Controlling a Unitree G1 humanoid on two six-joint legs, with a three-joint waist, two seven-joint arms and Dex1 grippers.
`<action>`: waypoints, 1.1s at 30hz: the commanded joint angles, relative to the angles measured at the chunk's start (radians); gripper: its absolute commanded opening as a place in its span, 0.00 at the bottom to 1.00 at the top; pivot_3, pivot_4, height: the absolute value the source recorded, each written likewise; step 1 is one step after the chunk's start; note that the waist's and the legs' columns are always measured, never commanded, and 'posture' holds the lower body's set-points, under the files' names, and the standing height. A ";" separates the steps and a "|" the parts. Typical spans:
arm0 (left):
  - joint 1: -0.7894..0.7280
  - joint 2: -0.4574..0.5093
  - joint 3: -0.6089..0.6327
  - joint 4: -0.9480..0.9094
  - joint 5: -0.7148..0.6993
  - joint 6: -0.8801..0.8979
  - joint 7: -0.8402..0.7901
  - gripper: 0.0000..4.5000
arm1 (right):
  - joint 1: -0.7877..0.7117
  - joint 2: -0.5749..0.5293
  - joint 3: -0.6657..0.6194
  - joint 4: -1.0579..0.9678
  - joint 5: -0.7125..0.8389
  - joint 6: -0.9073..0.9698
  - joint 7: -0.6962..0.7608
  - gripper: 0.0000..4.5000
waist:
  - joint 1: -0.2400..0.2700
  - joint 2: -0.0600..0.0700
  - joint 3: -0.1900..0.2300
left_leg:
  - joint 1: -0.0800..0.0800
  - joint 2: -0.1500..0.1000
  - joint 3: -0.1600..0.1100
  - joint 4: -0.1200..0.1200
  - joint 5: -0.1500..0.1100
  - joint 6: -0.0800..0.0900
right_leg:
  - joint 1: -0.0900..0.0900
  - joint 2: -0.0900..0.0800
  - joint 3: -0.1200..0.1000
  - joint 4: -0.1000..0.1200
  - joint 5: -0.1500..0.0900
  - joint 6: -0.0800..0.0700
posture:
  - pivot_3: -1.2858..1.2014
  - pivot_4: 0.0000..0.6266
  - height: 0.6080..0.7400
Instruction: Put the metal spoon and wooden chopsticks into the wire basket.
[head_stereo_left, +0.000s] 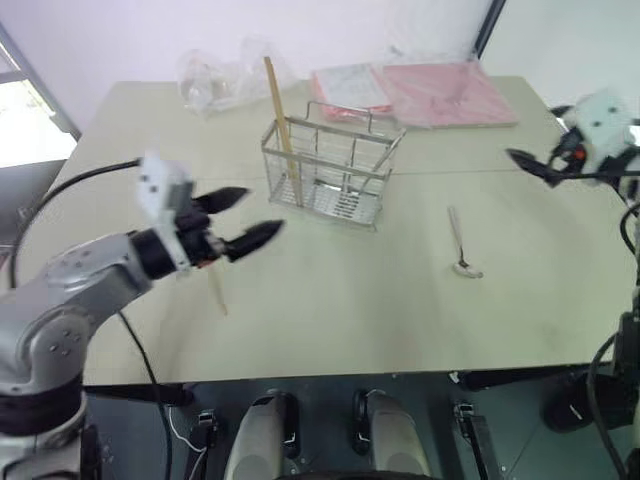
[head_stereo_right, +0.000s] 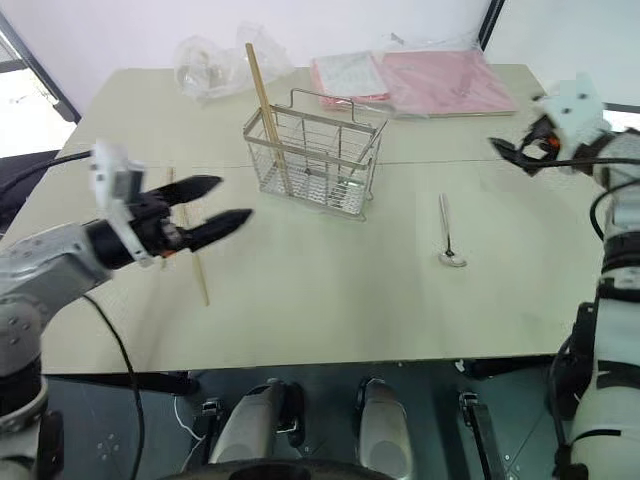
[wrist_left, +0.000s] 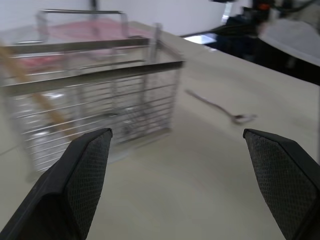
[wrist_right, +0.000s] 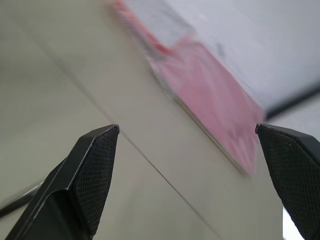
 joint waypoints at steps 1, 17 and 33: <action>-0.060 0.003 -0.037 0.047 -0.007 0.000 -0.036 0.98 | -0.095 -0.041 0.134 0.048 -0.131 -0.247 0.173 1.00 | 0.001 0.000 0.000 | 0.000 0.000 0.000 0.000 0.000 -0.001 | 0.000 0.000 0.000 0.001 0.000 0.000 | 0.52 0.24 0.69; -0.135 -0.036 -0.083 0.061 -0.025 0.003 -0.019 0.98 | -0.372 0.058 0.840 0.226 -1.083 -0.880 -0.486 1.00 | 0.000 0.000 0.001 | 0.000 -0.002 0.000 0.000 0.004 -0.006 | -0.005 -0.002 0.003 0.009 -0.004 -0.004 | 0.52 0.24 0.69; -0.139 -0.032 -0.049 0.044 -0.061 0.003 0.059 1.00 | -0.420 0.172 1.203 0.265 -1.458 -0.935 -1.144 0.34 | -0.001 -0.001 0.000 | 0.001 -0.002 -0.001 0.000 0.005 -0.009 | -0.006 0.000 0.003 0.012 -0.004 -0.004 | 0.52 0.24 0.69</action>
